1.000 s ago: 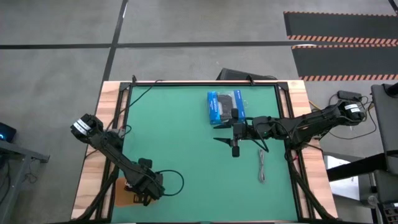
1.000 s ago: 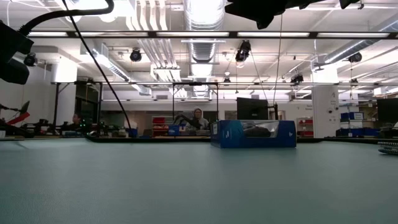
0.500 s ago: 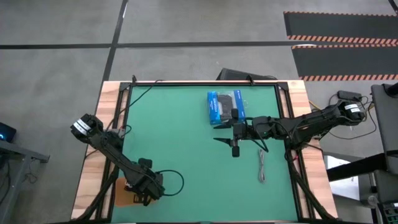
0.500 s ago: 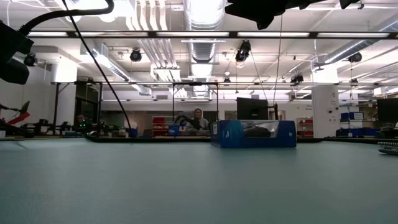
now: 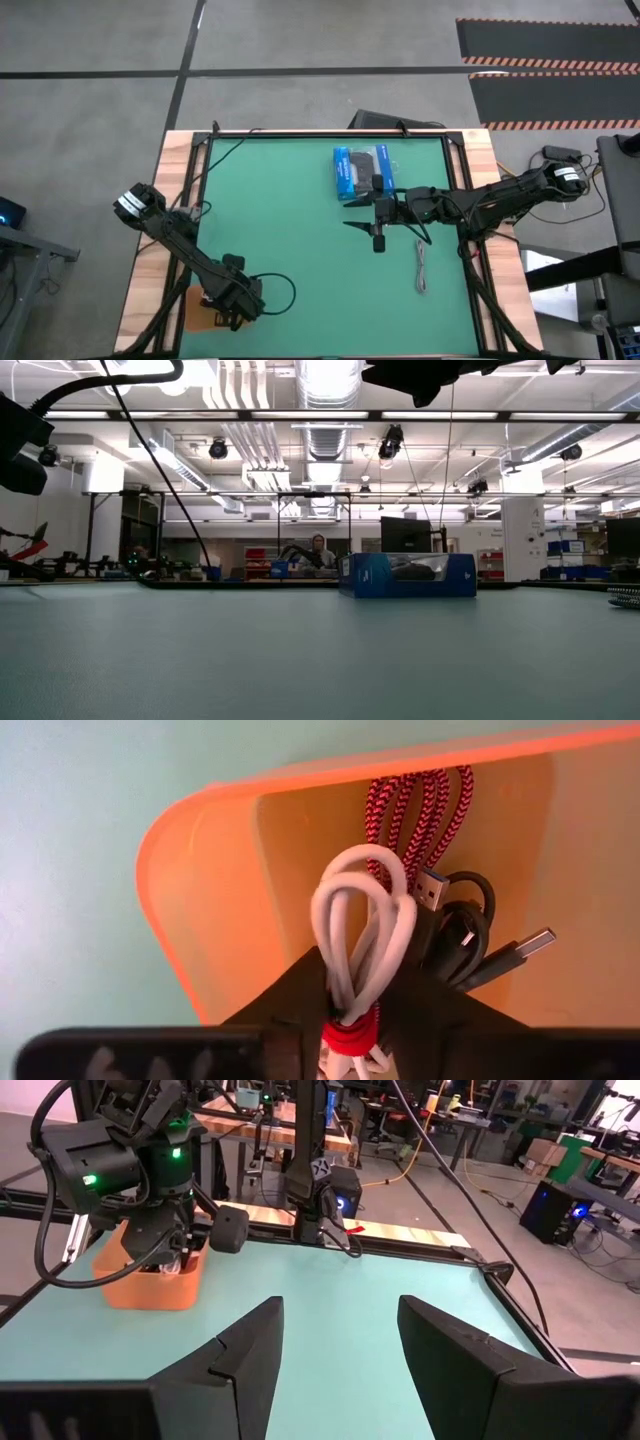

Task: Pick and place USB-C Cables
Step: Put the white charger cable into the orange bin, then put the white black charger cable into the orange bin

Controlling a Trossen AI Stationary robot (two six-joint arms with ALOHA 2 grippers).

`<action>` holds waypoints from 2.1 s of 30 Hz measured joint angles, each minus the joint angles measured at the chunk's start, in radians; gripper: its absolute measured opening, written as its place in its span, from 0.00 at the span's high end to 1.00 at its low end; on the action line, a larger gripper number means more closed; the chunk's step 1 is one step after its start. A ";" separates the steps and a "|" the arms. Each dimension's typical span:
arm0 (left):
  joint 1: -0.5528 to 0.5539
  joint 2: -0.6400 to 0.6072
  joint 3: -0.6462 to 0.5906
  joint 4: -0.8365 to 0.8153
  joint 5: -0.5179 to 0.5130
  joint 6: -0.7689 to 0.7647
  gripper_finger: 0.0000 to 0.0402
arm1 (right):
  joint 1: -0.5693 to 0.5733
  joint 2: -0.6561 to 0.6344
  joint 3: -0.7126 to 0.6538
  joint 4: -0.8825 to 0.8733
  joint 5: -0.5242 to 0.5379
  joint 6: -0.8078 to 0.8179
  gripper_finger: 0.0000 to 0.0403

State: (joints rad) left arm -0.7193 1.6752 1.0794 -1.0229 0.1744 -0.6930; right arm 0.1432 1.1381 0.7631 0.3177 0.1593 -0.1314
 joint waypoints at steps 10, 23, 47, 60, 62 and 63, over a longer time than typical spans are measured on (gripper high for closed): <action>0.000 0.000 0.000 -0.013 0.000 -0.006 0.65 | 0.000 0.000 0.000 -0.001 0.000 0.000 0.53; 0.000 -0.034 0.105 -0.015 0.035 -0.146 0.64 | 0.000 0.000 0.000 -0.001 0.000 0.027 0.53; 0.026 -0.092 0.246 0.035 -0.766 0.385 0.64 | 0.003 0.003 -0.001 -0.375 -0.176 0.658 0.53; 0.113 -0.110 0.236 0.134 -0.818 0.637 0.64 | 0.167 0.003 0.000 -0.762 -0.377 1.299 0.53; 0.120 -0.110 0.236 0.134 -0.817 0.646 0.64 | 0.190 0.002 0.000 -0.890 -0.381 1.382 0.53; 0.122 -0.110 0.236 0.134 -0.818 0.647 0.64 | 0.201 0.002 0.000 -0.954 -0.386 1.418 0.53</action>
State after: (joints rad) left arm -0.5972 1.5654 1.3154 -0.8890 -0.6432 -0.0456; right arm 0.3439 1.1404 0.7628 -0.6360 -0.2268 1.2868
